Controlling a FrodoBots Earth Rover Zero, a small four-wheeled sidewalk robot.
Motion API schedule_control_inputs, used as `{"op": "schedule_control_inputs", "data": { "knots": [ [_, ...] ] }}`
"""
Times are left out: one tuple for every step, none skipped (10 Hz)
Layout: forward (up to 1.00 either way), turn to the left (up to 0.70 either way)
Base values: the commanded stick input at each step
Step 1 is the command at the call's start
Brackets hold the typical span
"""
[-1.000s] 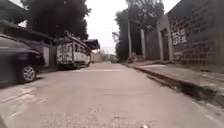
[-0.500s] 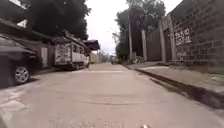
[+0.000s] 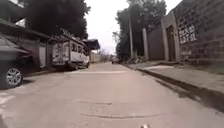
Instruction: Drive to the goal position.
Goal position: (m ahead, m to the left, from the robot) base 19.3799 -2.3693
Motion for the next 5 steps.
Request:
{"op": "schedule_control_inputs", "data": {
  "knots": [
    [0.7, 0.0],
    [0.7, 0.0],
    [0.7, 0.0],
    [0.7, 0.0],
    [0.7, 0.0]
  ]
}}
